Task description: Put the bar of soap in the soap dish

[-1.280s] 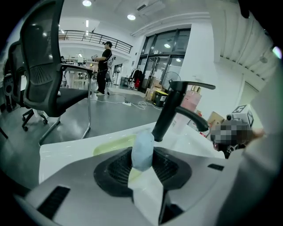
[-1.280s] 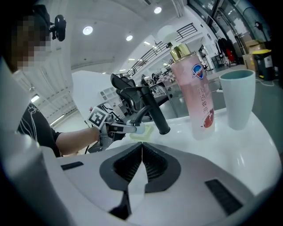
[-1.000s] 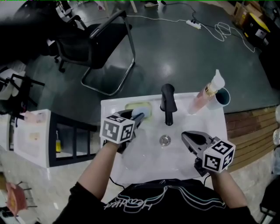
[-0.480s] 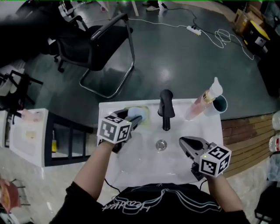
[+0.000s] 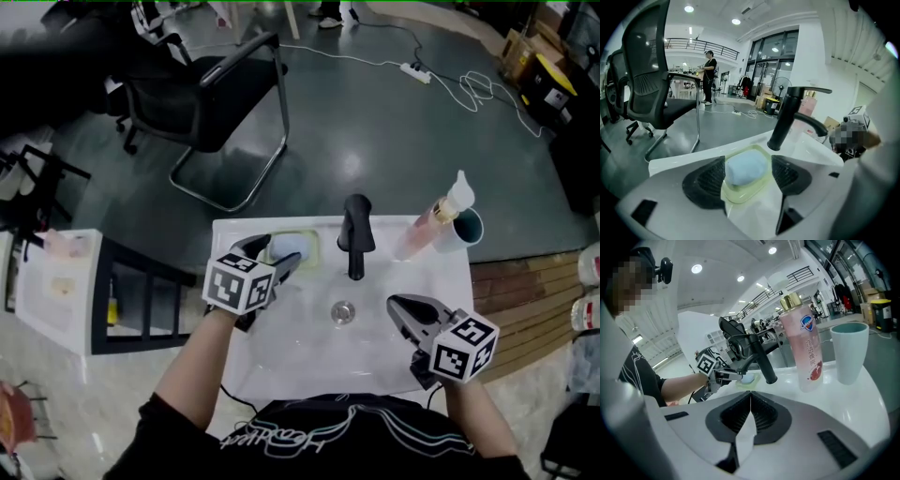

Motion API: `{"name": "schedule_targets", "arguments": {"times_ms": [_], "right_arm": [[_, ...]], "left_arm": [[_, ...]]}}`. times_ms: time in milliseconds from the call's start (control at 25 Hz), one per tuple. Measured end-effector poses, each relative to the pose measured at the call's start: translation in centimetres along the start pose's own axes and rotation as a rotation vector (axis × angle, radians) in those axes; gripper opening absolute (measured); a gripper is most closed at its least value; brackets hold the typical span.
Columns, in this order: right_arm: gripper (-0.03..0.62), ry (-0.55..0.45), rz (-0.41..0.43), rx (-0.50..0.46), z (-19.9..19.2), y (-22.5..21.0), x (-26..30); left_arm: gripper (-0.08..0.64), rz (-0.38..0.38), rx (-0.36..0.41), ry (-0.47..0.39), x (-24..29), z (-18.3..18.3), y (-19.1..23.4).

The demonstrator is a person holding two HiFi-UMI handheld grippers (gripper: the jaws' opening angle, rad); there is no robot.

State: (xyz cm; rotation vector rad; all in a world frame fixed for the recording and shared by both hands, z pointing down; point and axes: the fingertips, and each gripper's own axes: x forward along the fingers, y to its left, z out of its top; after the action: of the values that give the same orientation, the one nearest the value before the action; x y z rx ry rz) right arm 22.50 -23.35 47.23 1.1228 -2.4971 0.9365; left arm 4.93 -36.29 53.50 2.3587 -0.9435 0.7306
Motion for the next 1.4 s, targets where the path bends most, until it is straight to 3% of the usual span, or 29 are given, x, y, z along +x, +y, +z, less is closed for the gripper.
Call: {"name": "schedule_targets", "arguments": {"times_ms": [240,480,840,1040,1400], "right_arm": [[0.026,-0.061,0.011,0.028,1.6,1.7,-0.6],[0.026,-0.15,0.037,-0.003,4.9,5.6,-1.8],[0.026,-0.237,0.04,-0.012,6.1,10.8,-0.9],[0.025,-0.254,0.04,0.008,4.3,12.3,0.0],[0.025,-0.304,0.053,-0.028,3.4,16.0,-0.4]], "left_arm": [[0.301,-0.023,0.031,-0.061,-3.4,1.4,-3.4],[0.295,-0.161,-0.053,-0.19,-8.6,2.4,-9.3],[0.087,-0.326,-0.098,-0.288,-15.3,2.8,-13.2],[0.032,-0.405,-0.128,-0.31,-17.3,2.0,-14.0],[0.021,-0.426,-0.026,-0.339,-19.9,0.9,-14.9]]}}
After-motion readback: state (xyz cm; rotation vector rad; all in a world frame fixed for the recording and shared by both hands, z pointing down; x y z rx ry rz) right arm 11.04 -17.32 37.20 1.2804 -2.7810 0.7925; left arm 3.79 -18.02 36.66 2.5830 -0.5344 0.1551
